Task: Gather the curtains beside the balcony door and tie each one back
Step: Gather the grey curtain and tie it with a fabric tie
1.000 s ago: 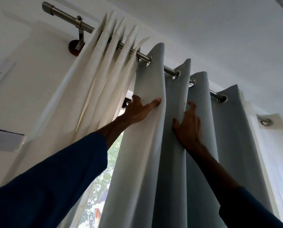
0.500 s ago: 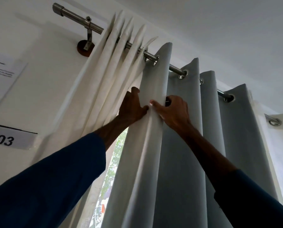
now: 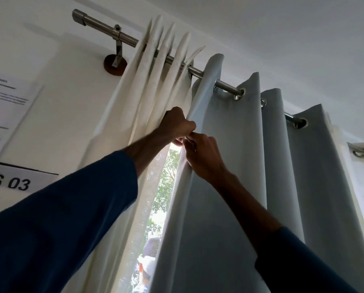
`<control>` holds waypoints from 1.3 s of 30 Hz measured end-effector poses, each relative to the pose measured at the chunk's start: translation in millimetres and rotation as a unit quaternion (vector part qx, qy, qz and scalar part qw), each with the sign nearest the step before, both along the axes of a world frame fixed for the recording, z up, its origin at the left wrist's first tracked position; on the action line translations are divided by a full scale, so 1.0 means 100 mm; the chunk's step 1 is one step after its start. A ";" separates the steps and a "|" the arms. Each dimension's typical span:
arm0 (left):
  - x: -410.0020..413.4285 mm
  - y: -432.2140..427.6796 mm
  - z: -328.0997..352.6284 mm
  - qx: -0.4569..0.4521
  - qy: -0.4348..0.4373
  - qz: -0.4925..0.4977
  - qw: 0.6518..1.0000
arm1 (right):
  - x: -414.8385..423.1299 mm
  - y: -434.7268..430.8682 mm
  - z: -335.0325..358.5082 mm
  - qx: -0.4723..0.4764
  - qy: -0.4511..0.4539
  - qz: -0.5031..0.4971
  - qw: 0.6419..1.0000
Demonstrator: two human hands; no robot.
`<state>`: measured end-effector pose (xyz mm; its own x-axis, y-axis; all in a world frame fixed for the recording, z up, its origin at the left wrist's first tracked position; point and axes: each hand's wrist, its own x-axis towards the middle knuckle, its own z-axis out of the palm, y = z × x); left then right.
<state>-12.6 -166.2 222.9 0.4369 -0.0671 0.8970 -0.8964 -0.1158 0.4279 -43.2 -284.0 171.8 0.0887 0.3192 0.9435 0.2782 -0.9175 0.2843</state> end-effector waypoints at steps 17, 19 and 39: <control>0.10 -0.18 -0.21 0.060 -0.110 0.144 0.982 | -0.58 -1.19 0.05 0.291 -0.110 -0.097 0.946; 0.10 -0.17 -0.25 0.059 -0.131 0.156 0.977 | -0.49 -1.03 0.02 0.270 -0.112 -0.098 0.951; 0.18 0.02 -0.52 0.176 -0.177 0.077 0.965 | -0.02 -0.18 -0.11 0.192 -0.103 -0.024 0.976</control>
<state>5.3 -163.8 171.2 0.1354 -0.3535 0.9256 -0.9396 -0.3422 0.0067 -45.2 -301.8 161.3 -0.1086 -0.0607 0.9922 0.2066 -0.9777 -0.0372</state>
